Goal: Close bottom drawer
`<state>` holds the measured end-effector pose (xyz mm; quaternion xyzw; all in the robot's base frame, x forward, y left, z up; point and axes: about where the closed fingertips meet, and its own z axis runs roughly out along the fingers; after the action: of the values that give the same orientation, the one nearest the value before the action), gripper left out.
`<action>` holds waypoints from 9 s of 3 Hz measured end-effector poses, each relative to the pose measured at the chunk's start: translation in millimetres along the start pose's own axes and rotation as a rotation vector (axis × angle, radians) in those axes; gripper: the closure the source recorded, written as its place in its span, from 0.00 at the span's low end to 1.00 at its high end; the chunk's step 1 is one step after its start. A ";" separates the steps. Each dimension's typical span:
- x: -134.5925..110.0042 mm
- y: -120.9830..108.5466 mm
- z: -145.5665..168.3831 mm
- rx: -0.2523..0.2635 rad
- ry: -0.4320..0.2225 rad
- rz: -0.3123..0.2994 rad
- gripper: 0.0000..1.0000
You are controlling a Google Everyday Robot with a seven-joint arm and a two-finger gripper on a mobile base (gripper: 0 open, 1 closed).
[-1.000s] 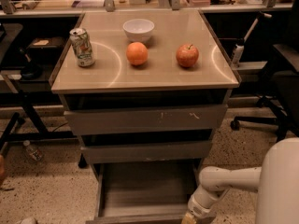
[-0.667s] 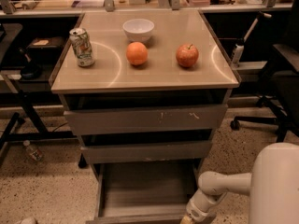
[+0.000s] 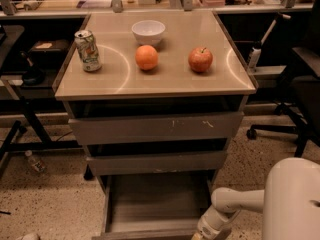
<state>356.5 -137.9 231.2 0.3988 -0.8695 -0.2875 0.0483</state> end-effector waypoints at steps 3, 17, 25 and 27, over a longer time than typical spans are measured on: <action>-17.9 -28.0 26.7 0.050 -0.047 0.032 0.81; -85.5 -72.0 7.1 0.201 -0.092 -0.071 1.00; -85.5 -71.9 7.4 0.201 -0.092 -0.071 0.43; -86.7 -72.4 8.1 0.203 -0.091 -0.074 0.89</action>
Offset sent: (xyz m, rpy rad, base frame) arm 0.0359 0.0130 -0.0493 -0.0228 -0.0746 -0.0954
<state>460.9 -109.0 198.1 0.4201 -0.8801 -0.2172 -0.0425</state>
